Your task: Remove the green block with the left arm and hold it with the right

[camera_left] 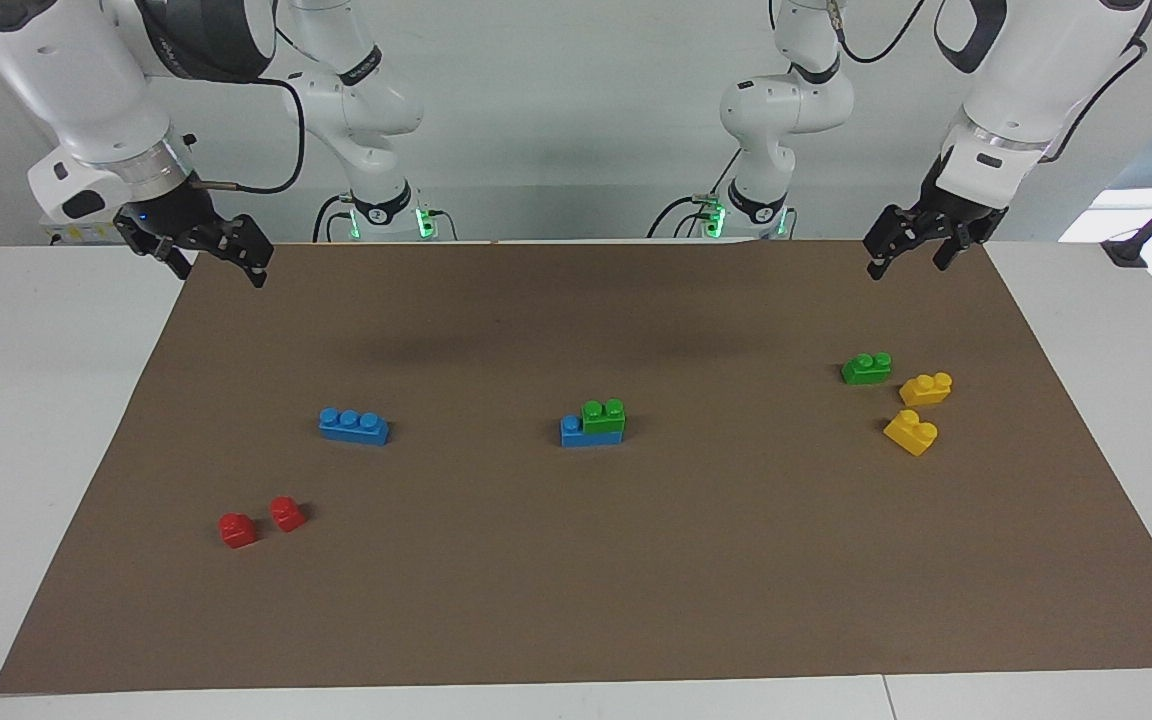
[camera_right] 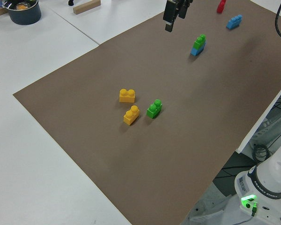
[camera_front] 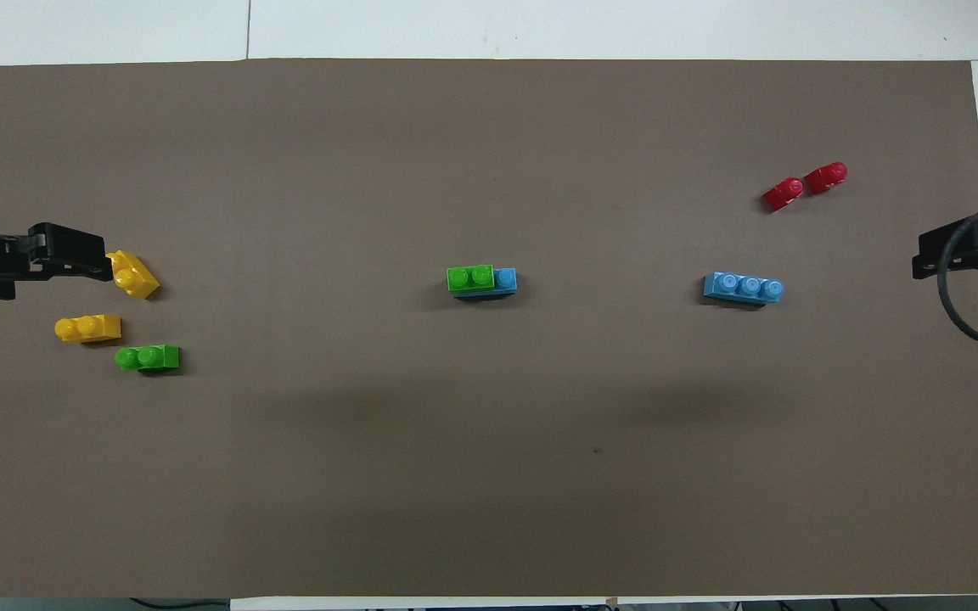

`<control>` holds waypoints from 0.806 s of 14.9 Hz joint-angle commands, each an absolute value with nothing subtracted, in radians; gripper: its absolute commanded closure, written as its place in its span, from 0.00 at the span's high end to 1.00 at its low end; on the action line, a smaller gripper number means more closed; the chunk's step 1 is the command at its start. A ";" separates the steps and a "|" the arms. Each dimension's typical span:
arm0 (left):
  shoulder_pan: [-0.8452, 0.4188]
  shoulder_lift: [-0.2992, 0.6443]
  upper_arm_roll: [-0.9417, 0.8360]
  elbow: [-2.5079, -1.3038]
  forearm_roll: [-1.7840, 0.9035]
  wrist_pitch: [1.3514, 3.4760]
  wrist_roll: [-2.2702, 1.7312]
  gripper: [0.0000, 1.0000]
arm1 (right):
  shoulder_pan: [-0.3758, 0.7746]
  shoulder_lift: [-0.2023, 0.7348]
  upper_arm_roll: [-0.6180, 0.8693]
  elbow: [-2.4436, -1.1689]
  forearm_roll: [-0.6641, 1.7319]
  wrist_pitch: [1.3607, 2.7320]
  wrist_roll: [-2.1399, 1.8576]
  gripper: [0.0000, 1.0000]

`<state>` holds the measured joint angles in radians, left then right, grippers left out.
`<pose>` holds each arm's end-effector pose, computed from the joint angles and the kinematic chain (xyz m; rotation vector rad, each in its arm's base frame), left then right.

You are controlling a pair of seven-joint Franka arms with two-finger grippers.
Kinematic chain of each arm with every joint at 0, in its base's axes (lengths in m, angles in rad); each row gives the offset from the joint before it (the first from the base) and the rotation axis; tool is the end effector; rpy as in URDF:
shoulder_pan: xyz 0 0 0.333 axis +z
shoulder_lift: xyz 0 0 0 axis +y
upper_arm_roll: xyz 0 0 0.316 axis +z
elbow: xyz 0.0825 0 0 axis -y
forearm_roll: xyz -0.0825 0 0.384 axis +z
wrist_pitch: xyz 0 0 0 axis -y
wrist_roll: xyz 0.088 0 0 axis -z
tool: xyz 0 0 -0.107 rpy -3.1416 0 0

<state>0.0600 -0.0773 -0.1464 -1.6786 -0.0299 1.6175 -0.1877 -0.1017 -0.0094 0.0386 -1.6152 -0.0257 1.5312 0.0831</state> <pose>0.5316 -0.0521 0.6192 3.1169 0.1604 0.0198 0.5447 -0.0372 0.6055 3.1043 -0.2274 -0.1158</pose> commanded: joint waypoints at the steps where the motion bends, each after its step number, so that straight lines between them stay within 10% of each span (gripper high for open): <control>1: 0.051 -0.071 -0.138 -1.666 -0.035 1.625 -0.183 1.00 | -0.112 -0.011 0.046 -1.612 -0.043 1.536 0.094 1.00; 12: 0.051 -0.092 -0.140 -1.692 -0.066 1.609 -0.331 1.00 | -0.121 -0.020 0.046 -1.624 -0.034 1.536 0.069 1.00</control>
